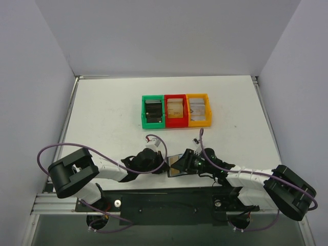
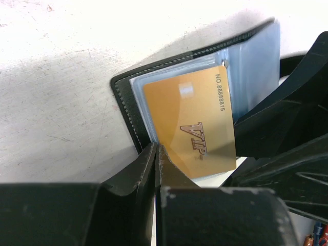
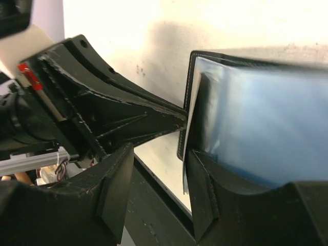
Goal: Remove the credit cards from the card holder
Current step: Remove the credit card from the card holder.
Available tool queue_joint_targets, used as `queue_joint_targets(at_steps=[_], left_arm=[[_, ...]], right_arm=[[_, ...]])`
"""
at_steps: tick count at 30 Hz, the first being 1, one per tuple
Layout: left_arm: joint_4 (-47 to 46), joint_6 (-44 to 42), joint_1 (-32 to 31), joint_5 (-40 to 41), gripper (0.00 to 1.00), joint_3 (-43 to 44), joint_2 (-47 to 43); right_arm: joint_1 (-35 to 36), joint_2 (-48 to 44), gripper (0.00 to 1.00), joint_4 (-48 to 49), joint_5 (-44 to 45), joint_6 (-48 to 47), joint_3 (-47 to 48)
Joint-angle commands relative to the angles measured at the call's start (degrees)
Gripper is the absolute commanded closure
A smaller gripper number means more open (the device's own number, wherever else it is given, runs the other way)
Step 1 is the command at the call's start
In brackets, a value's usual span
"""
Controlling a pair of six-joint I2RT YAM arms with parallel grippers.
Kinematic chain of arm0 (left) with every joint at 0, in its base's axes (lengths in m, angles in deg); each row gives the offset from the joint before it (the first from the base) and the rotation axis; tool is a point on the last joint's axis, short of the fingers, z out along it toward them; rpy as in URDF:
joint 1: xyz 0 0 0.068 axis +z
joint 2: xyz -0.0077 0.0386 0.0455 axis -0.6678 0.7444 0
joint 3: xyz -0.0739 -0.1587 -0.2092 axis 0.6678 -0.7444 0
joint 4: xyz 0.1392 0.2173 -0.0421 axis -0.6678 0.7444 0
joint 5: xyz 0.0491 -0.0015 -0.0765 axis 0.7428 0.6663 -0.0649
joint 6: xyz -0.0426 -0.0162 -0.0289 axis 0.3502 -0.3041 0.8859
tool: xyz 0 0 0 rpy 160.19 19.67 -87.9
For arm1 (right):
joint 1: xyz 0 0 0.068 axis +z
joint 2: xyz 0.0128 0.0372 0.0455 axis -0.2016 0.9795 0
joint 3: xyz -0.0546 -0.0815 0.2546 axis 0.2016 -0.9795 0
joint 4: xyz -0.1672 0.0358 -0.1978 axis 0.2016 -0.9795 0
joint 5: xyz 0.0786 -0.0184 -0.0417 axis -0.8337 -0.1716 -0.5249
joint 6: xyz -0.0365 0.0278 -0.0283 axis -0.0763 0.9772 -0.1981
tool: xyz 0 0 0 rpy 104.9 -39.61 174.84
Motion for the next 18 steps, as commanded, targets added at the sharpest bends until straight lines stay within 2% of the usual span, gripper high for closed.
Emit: queue_joint_targets(at_steps=[1,8,18], left_arm=[[4.9,-1.8,0.3,0.5,0.89,-1.5,-0.6],[4.4,-2.0,0.4,0.2,0.89,-1.6,-0.5],[2.4,-1.6,0.1,-0.8,0.89,-2.0,0.6]], right_arm=[[1.6,1.3,0.6,-7.7,-4.8,-2.9,3.5],[1.7,3.9,0.58,-6.5,-5.8,-2.4,4.3],[1.7,7.9,0.57,0.5,-4.4,0.9,4.0]])
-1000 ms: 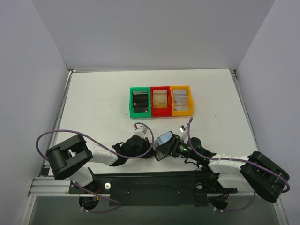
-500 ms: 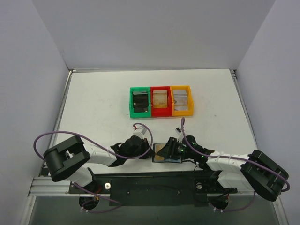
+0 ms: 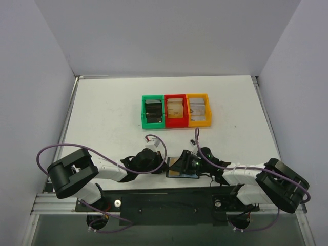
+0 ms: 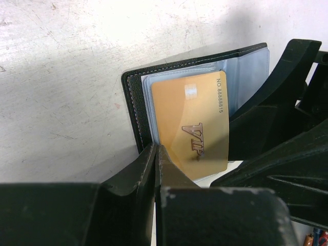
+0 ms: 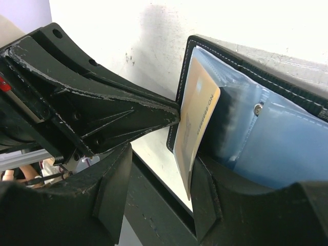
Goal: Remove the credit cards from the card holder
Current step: Remove the credit card from the card holder.
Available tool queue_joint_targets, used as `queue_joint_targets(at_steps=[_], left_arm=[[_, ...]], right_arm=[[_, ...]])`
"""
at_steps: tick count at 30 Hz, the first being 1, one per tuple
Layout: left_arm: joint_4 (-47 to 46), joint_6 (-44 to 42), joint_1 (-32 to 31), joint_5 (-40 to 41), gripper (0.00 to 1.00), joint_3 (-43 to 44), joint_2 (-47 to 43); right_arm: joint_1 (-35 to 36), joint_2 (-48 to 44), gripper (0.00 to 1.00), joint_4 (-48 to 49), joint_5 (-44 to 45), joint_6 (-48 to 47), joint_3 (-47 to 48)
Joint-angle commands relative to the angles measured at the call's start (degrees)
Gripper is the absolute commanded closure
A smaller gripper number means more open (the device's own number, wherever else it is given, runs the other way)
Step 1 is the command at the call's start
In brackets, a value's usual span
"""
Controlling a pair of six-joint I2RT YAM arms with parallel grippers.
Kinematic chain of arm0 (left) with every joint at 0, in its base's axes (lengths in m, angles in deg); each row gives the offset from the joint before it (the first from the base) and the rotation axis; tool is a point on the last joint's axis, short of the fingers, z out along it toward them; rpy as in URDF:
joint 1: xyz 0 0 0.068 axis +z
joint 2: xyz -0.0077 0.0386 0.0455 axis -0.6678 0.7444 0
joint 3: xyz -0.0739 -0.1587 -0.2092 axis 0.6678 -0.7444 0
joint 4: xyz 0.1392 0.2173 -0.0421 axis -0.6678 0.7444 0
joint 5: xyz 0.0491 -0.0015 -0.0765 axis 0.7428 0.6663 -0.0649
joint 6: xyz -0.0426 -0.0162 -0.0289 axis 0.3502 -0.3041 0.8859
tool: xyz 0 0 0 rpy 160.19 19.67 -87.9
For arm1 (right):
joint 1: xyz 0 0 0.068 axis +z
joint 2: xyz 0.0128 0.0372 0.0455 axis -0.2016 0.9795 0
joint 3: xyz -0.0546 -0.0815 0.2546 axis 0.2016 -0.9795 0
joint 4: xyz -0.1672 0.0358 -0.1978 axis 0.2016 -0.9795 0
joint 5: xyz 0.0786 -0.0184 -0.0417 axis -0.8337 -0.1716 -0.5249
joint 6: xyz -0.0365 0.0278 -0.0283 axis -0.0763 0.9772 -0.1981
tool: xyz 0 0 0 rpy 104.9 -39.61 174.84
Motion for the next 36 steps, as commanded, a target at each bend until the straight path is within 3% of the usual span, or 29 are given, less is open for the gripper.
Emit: queue_joint_targets(at_steps=[1,9,14,19,30,33,36], left_arm=[[2.4,-1.4,0.1,-0.7,0.89,-1.4,1.2],[3.0,-0.9,0.4,0.0,0.89,-2.3,0.1],[3.8,-0.8,0.8,0.5,0.77,-2.8,-2.4],[6.1,-1.6,0.8,1.5,0.72,-2.1,-4.3],[9.8,-1.4,1.0,2.6,0.9,-0.1,-0.1],[10.6,-1.5,1.1,2.8,0.99,0.6,0.5],[11.1,-1.4,1.1,2.8,1.0,0.9,1.2]], right_arm=[[1.1,2.7,0.58,3.9,-1.3,0.9,1.4],[1.0,1.1,0.59,5.4,-1.4,1.4,-0.1],[0.8,-0.4,0.59,3.4,-0.9,1.0,-0.7],[0.8,-0.5,0.59,3.1,-0.9,0.8,-0.8],[0.4,-3.3,0.6,0.7,-0.7,0.3,-1.1],[0.0,-4.8,0.59,-1.2,-0.5,-0.1,-1.3],[-0.2,-6.6,0.6,-2.7,-0.1,-0.6,-1.4]])
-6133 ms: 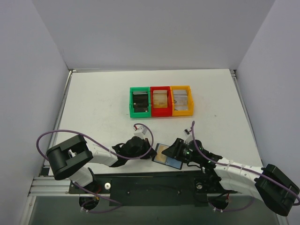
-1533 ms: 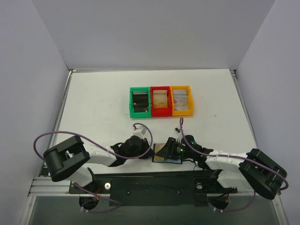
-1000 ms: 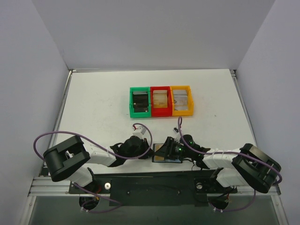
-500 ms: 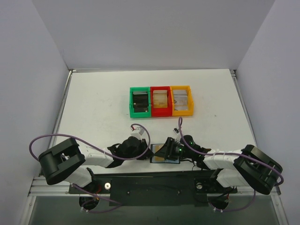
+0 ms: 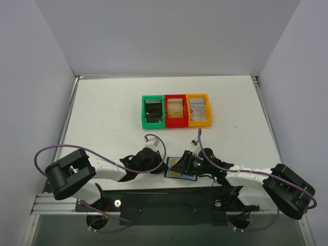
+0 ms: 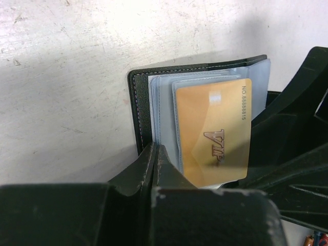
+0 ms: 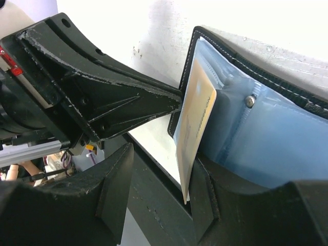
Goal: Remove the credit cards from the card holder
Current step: Remove the credit card from the card holder.
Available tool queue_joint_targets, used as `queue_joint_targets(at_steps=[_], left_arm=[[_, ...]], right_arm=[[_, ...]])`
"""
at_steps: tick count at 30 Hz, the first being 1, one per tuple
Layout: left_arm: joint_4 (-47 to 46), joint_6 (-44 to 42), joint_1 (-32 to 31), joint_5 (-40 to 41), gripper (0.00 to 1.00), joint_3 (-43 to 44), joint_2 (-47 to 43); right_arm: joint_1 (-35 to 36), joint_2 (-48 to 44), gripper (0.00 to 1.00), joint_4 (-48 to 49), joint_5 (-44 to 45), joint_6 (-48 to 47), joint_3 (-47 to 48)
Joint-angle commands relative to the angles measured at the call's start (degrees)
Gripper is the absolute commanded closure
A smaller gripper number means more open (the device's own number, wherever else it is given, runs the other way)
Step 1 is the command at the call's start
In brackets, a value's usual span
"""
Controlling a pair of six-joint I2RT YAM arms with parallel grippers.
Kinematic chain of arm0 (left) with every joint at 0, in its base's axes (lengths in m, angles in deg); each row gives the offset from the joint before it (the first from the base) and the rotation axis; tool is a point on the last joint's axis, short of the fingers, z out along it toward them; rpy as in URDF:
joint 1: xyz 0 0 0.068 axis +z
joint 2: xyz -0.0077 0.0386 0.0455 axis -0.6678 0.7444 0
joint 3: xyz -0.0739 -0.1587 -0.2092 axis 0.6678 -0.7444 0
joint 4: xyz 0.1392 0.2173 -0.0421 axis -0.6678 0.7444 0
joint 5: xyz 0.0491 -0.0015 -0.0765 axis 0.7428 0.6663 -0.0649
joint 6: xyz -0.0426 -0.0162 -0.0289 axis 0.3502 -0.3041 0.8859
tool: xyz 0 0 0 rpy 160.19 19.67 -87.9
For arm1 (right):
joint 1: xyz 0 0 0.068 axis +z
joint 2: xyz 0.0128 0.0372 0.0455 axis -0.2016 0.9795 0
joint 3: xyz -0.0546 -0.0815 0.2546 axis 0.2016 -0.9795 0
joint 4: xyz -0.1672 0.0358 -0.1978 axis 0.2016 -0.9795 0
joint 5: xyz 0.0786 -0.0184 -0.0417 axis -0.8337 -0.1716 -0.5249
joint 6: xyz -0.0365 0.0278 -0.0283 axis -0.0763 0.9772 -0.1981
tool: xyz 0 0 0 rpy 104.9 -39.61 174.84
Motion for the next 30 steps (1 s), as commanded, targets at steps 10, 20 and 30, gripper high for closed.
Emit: queue_joint_targets(at_steps=[10,20,30], left_arm=[[8.2,-1.2,0.4,3.4,1.0,0.4,2.5],[8.8,-1.1,0.4,3.6,1.0,0.5,2.2],[8.6,-1.0,0.4,3.6,1.0,0.3,2.0]], right_arm=[[-1.4,-7.2,0.6,-5.7,1.1,-2.6,-1.3],[-2.2,-10.6,0.63,-9.3,1.9,-3.2,-2.0],[-2.9,-12.7,0.73,-11.6,3.1,-3.9,-2.3]])
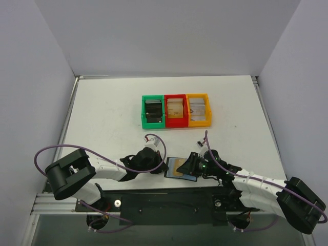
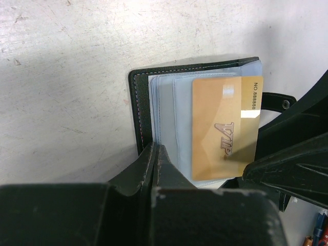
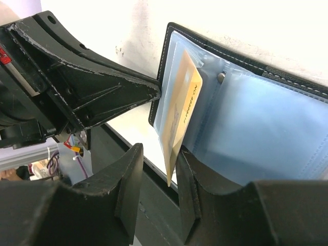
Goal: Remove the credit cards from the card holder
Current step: Remove the credit card from the card holder.
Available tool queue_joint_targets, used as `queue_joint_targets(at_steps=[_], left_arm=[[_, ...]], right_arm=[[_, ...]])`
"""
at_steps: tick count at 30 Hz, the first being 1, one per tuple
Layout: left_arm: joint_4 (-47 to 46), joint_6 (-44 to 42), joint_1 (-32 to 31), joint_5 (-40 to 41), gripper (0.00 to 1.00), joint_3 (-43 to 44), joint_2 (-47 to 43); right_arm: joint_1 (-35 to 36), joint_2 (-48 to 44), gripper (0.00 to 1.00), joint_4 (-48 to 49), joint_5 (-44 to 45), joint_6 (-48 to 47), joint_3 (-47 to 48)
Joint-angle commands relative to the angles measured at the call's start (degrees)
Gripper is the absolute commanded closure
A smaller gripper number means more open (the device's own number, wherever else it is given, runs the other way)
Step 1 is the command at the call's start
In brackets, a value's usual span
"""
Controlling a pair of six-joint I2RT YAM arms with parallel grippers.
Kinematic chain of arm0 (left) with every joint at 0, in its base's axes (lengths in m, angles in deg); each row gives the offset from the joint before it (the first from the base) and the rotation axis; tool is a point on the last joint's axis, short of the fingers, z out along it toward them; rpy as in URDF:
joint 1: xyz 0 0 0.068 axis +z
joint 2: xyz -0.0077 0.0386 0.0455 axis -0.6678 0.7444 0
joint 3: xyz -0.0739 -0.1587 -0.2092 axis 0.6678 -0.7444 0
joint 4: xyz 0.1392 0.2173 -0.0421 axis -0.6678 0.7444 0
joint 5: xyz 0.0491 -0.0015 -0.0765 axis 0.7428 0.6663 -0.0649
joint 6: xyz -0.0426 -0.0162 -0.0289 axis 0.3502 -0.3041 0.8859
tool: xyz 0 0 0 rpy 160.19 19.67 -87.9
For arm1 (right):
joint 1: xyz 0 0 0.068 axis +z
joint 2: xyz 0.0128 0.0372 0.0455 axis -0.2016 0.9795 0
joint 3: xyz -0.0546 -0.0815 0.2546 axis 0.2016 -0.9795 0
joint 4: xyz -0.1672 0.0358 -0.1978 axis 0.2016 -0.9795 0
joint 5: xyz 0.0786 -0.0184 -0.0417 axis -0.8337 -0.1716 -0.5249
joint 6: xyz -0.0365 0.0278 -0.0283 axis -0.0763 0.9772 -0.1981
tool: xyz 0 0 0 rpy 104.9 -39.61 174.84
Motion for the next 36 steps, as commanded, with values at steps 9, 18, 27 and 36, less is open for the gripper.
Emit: queue_joint_targets(at_steps=[9,18,27,36], left_arm=[[7.2,-1.2,0.4,3.4,1.0,-1.0,1.3],[7.2,-1.1,0.4,3.5,1.0,-1.3,1.1],[7.0,-0.9,0.4,3.4,1.0,-1.4,1.2],[7.1,-0.9,0.4,3.4,1.0,-1.6,0.6]], right_arm=[[-1.0,-1.0,0.83,-0.2,1.6,-0.4,-0.3],[-2.0,-3.8,0.86,-2.2,2.1,-0.4,-0.9],[-2.2,-2.6,0.93,-1.8,1.4,-0.8,-0.7],[-2.3,-2.7,1.0,-2.5,1.6,-0.5,-0.6]])
